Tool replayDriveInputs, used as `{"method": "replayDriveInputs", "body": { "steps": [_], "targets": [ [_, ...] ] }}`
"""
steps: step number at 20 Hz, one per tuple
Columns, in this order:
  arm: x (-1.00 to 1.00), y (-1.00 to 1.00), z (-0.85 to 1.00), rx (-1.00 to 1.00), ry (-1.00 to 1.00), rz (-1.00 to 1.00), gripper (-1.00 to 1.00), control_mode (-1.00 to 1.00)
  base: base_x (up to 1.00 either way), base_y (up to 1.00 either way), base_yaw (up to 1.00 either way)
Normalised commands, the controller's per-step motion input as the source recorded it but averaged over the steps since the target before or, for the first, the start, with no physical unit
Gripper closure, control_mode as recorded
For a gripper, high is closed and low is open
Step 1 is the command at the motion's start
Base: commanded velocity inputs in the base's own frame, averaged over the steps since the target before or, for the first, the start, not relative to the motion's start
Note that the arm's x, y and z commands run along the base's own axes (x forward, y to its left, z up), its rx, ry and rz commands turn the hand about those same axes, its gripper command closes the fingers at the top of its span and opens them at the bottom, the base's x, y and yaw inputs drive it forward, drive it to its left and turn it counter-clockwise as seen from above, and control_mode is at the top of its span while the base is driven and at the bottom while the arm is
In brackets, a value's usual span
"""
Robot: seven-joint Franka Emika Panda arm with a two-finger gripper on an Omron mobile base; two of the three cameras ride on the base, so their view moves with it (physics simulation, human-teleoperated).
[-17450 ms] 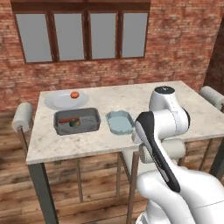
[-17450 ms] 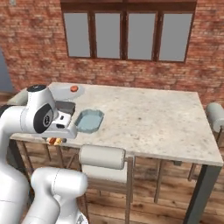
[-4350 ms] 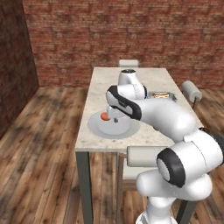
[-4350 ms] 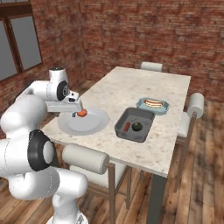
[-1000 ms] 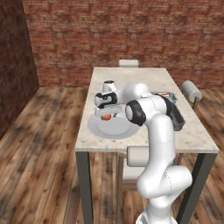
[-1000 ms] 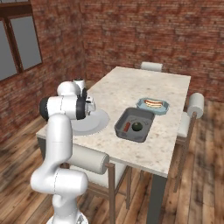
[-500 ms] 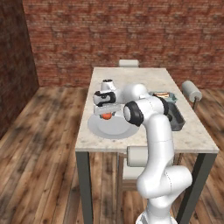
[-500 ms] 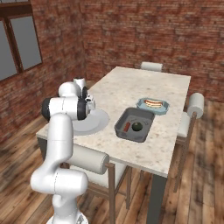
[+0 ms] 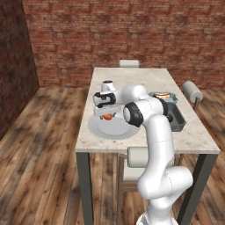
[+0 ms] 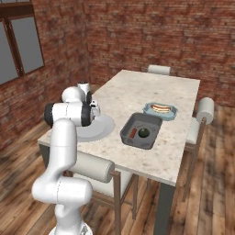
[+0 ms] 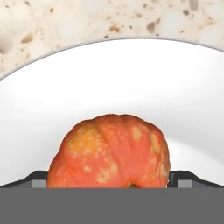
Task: Place one cooked food and one vegetable from the large plate to each tupperware container.
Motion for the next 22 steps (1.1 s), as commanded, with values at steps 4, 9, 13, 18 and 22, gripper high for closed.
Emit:
{"method": "replayDriveInputs", "body": {
  "steps": [4, 9, 13, 18, 22],
  "targets": [
    [0.00, 0.00, -0.19, 0.00, -0.02, 0.00, -1.00, -1.00, 0.00, 0.00, 0.00],
    [0.00, 0.00, -0.01, 0.00, -0.01, 0.00, -1.00, -1.00, 0.00, 0.00, 0.00],
    [0.00, 0.00, 0.00, 0.00, 0.00, 0.00, 1.00, -1.00, 0.00, 0.00, 0.00],
    [0.00, 0.00, 0.00, 0.00, 0.00, 0.00, 1.00, -1.00, 0.00, 0.00, 0.00],
    [-0.21, -0.05, 0.00, 0.00, -0.04, 0.00, 1.00, -1.00, 0.00, 0.00, 0.00]
  ]
}}
